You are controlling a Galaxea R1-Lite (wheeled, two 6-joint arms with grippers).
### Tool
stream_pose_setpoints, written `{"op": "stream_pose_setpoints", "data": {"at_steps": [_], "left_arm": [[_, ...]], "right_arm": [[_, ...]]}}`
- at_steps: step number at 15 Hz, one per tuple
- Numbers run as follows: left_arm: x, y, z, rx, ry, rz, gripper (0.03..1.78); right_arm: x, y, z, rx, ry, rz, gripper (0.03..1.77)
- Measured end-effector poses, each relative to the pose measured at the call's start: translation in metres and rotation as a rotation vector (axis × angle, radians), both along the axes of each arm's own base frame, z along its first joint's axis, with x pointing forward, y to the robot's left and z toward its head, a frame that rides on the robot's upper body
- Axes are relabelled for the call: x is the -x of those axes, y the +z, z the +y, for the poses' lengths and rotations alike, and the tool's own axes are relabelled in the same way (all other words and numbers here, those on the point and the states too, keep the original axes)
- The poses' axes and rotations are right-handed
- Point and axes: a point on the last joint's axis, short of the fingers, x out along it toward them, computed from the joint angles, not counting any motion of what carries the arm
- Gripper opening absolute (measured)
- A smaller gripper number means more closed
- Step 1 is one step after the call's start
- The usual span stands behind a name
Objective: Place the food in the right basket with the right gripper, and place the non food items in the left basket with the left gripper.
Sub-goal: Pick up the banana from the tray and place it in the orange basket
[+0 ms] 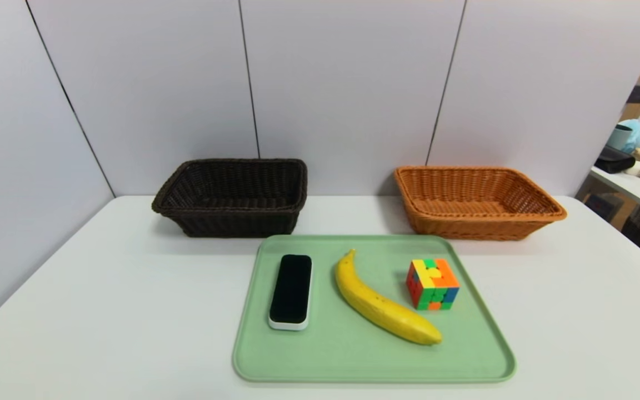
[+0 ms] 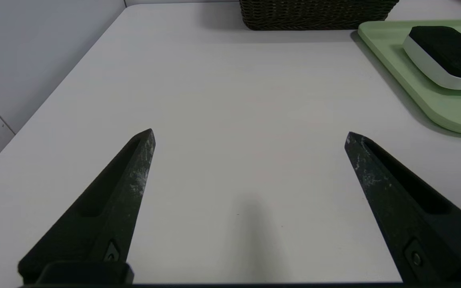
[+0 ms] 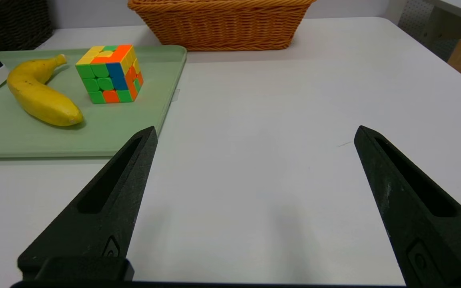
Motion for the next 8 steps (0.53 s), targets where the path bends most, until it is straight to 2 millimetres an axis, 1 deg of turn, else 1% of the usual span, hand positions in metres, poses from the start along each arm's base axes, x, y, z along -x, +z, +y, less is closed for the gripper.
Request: {"op": "stream_pose_setpoints", "data": {"at_steps": [8], "left_arm": [[0.0000, 0.0000, 0.0000, 0.001, 0.000, 0.000, 1.69]], "right_arm": [[0.0000, 0.0000, 0.0000, 0.000, 0.000, 0.000, 1.70]]}}
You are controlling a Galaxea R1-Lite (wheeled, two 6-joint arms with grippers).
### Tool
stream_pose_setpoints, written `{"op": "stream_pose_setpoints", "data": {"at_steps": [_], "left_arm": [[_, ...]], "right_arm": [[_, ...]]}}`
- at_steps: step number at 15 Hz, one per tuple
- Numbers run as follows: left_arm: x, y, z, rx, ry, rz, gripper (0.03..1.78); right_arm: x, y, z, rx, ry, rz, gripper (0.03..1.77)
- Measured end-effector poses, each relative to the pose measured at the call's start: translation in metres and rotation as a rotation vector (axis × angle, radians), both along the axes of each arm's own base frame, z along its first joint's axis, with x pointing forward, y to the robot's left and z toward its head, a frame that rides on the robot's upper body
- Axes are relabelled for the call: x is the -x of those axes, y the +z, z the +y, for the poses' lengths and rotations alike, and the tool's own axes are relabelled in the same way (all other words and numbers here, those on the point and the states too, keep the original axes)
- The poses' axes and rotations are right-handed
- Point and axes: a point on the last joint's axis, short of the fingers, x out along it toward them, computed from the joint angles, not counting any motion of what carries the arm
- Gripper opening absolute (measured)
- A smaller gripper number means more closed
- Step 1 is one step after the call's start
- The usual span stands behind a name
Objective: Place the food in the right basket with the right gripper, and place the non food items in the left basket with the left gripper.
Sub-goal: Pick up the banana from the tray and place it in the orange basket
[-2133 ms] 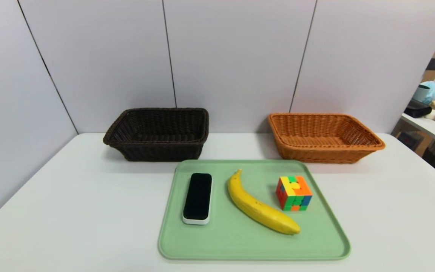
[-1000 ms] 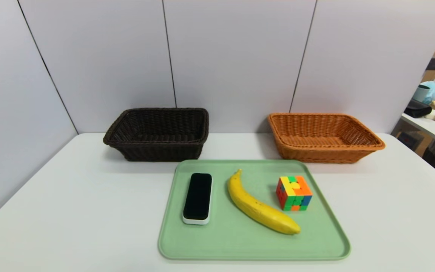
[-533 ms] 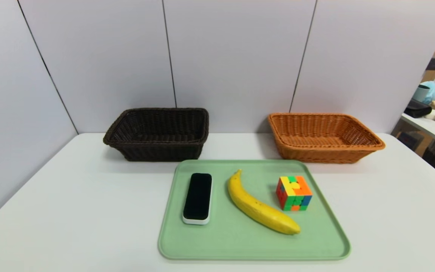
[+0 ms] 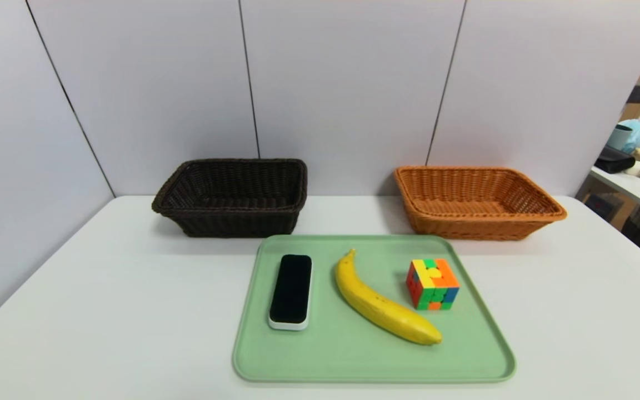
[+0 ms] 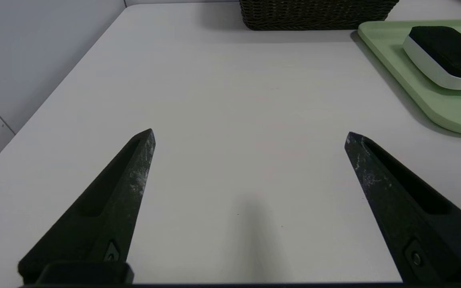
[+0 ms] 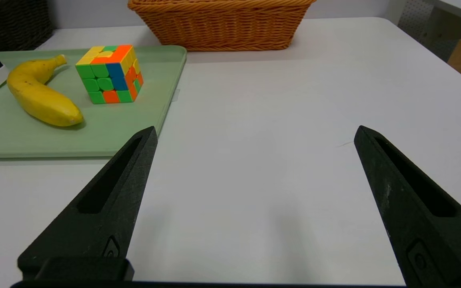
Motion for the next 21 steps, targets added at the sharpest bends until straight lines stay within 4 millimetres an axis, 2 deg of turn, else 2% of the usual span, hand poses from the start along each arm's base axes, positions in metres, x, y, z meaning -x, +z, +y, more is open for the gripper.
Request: {"op": "stream_pose_setpoints", "data": {"at_steps": [21], "left_arm": [[0.0000, -0.0002, 0.0000, 0.002, 0.000, 0.002, 1.69]], "right_arm": [[0.0000, 0.0000, 0.0000, -0.001, 0.000, 0.000, 1.70]]}}
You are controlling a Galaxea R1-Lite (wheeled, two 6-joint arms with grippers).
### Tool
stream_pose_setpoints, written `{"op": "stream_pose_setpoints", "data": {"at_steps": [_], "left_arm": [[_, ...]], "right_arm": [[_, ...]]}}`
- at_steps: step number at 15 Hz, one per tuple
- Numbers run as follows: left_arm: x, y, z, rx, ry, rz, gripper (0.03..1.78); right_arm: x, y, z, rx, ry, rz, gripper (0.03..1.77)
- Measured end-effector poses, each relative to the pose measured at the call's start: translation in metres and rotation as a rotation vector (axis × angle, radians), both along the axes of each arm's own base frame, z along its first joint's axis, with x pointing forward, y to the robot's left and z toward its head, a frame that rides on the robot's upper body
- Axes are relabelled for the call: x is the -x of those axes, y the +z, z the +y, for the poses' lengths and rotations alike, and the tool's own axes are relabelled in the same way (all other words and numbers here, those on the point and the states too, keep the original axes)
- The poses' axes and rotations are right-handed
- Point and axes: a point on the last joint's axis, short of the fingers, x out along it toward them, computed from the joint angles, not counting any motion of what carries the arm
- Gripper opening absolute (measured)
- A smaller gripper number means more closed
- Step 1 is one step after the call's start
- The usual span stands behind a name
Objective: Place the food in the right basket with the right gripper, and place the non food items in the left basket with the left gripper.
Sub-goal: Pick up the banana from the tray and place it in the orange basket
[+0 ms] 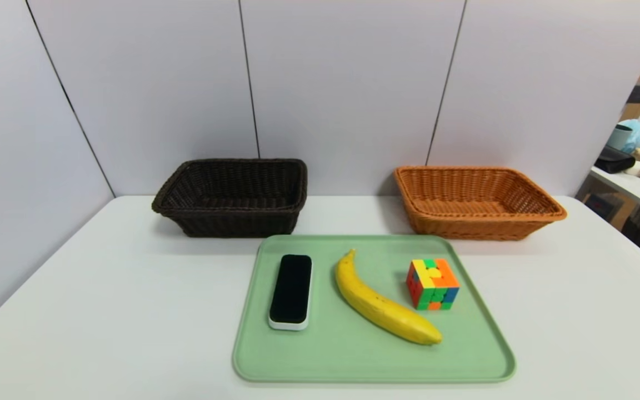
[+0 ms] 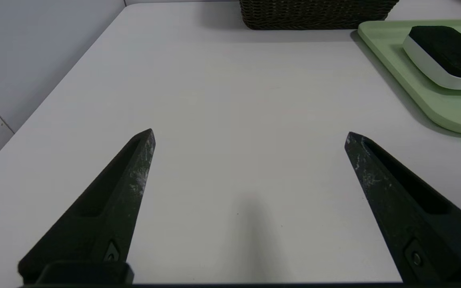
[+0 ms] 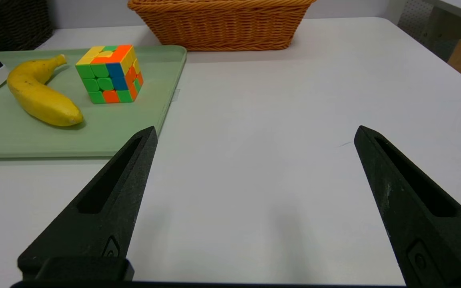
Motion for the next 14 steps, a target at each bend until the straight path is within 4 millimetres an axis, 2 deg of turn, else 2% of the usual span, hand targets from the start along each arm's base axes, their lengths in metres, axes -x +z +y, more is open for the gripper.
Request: {"op": "stream_pose_setpoints", "data": {"at_steps": [14], "left_arm": [[0.0000, 0.0000, 0.0000, 0.000, 0.000, 0.000, 1.69]], "right_arm": [[0.0000, 0.0000, 0.0000, 0.001, 0.000, 0.000, 1.70]]}}
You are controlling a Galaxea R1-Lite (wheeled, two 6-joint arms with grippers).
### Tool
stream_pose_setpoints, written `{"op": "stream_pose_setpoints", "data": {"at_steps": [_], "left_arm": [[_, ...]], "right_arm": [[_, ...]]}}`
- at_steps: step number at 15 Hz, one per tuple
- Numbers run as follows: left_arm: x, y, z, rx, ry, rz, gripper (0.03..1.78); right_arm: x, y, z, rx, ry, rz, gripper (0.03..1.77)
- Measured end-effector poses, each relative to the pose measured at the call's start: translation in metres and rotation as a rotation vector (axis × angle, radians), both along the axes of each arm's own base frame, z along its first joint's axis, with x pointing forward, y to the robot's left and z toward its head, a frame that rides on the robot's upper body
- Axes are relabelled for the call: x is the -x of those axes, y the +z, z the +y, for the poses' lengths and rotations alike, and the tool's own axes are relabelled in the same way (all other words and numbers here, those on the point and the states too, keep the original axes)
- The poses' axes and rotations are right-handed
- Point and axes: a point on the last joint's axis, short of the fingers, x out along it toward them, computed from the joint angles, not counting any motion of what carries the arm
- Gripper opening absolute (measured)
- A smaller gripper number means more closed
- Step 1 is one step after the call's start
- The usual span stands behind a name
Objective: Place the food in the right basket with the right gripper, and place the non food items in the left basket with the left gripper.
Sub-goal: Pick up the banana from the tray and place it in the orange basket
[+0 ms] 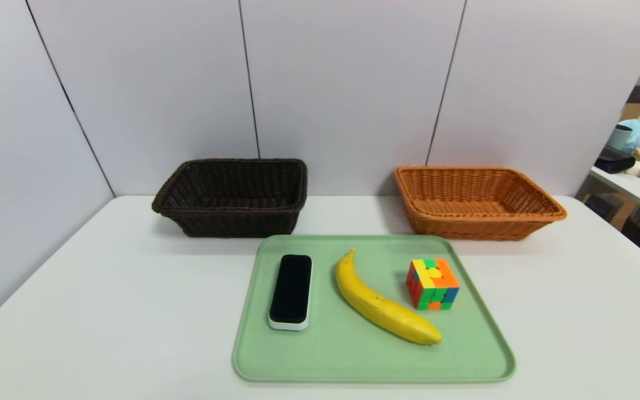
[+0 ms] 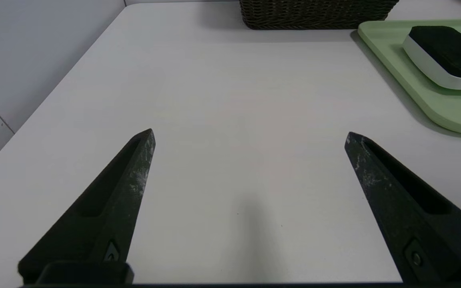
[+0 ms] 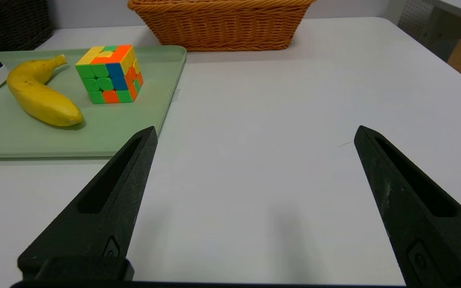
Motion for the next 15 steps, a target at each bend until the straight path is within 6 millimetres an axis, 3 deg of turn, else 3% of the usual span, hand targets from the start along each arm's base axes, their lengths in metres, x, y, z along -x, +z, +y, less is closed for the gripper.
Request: {"op": "stream_pose_setpoints", "data": {"at_steps": [15], "left_arm": [[0.0000, 0.0000, 0.0000, 0.000, 0.000, 0.000, 1.69]], "right_arm": [[0.0000, 0.0000, 0.0000, -0.001, 0.000, 0.000, 1.70]]}}
